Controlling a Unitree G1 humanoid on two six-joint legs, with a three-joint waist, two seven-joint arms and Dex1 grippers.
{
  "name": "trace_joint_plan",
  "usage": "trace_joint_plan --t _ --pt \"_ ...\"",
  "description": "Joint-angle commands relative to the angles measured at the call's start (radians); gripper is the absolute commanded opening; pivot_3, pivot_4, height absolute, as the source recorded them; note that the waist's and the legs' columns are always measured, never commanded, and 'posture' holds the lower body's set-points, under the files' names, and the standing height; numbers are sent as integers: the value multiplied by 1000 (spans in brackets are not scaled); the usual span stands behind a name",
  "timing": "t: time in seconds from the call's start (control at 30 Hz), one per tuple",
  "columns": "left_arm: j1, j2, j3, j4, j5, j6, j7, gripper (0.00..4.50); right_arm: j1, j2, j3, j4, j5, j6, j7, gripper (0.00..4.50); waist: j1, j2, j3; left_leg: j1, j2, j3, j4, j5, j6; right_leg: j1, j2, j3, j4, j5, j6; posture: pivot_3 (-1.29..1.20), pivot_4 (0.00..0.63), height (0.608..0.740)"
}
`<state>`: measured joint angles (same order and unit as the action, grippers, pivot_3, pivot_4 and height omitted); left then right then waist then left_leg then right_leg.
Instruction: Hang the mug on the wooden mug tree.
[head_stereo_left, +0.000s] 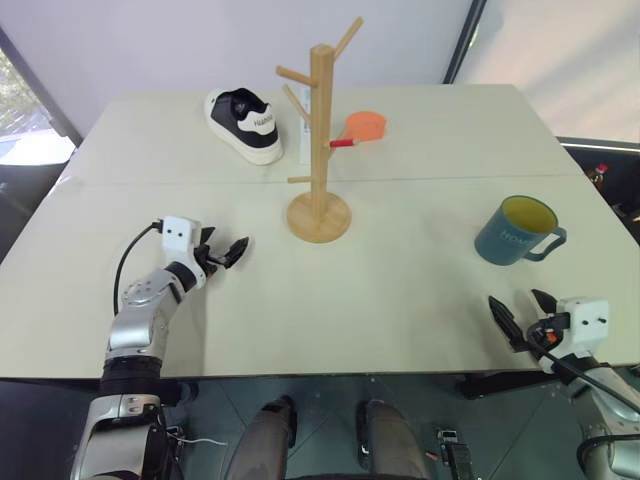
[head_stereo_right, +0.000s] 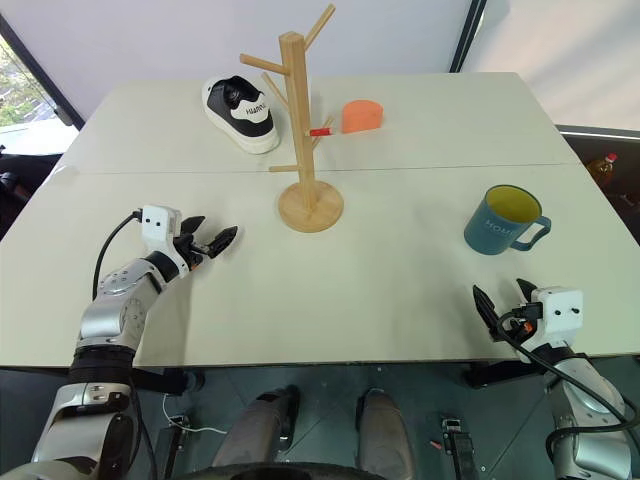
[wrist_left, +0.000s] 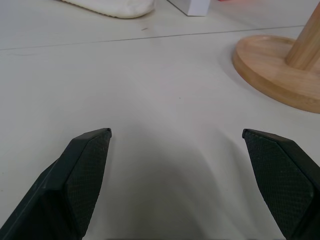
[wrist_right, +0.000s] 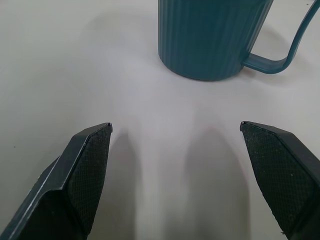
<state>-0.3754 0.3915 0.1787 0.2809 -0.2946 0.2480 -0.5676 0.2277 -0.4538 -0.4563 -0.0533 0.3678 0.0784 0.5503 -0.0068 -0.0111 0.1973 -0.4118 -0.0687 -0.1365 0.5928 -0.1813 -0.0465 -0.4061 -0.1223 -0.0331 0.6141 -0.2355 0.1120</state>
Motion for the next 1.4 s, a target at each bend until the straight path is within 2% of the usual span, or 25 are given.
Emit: trace_joint_plan --t 0.03,0.27,0.5,0.7,0.83,1.0,1.4 --pt "1 7 10 -41 -9 -22 -6 4500 11 -2 -15 -21 2 -26 -6 4285 0 0 0 0 0 0 0 0 0 0 0 0 0 0 0 0 150 740" --pt "22 9 6 -93 -45 17 -43 4500 18 -8 -29 -7 1 -24 -20 4285 -1 0 0 0 0 0 0 0 0 0 0 0 0 0 0 0 150 740" --pt "87 7 -47 -287 -135 90 -159 4500 -13 -9 -57 16 21 -18 -55 4285 -1 0 0 0 3 1 0 0 0 0 0 0 0 0 0 0 150 740" --pt "123 45 -225 -529 -184 168 -313 4500 -71 -28 -94 85 -14 -32 -125 4285 -1 1 0 -1 3 2 0 0 0 0 0 1 -1 0 -1 0 150 740" --pt "102 34 -311 -621 -210 205 -353 4500 -144 -38 -104 162 -44 -47 -185 4285 -3 2 -1 -1 3 3 0 0 0 0 -1 1 -2 0 -1 0 150 740" --pt "54 4 -368 -642 -212 221 -348 4500 -245 -61 -84 244 -65 -68 -219 4285 -4 3 -1 0 3 4 1 2 3 0 0 1 -2 0 -1 0 150 740" --pt "54 21 -353 -642 -202 218 -333 4500 -395 -95 -43 359 -102 -85 -223 4285 -4 3 -1 0 1 4 1 2 4 0 1 2 -1 1 -1 0 150 740"
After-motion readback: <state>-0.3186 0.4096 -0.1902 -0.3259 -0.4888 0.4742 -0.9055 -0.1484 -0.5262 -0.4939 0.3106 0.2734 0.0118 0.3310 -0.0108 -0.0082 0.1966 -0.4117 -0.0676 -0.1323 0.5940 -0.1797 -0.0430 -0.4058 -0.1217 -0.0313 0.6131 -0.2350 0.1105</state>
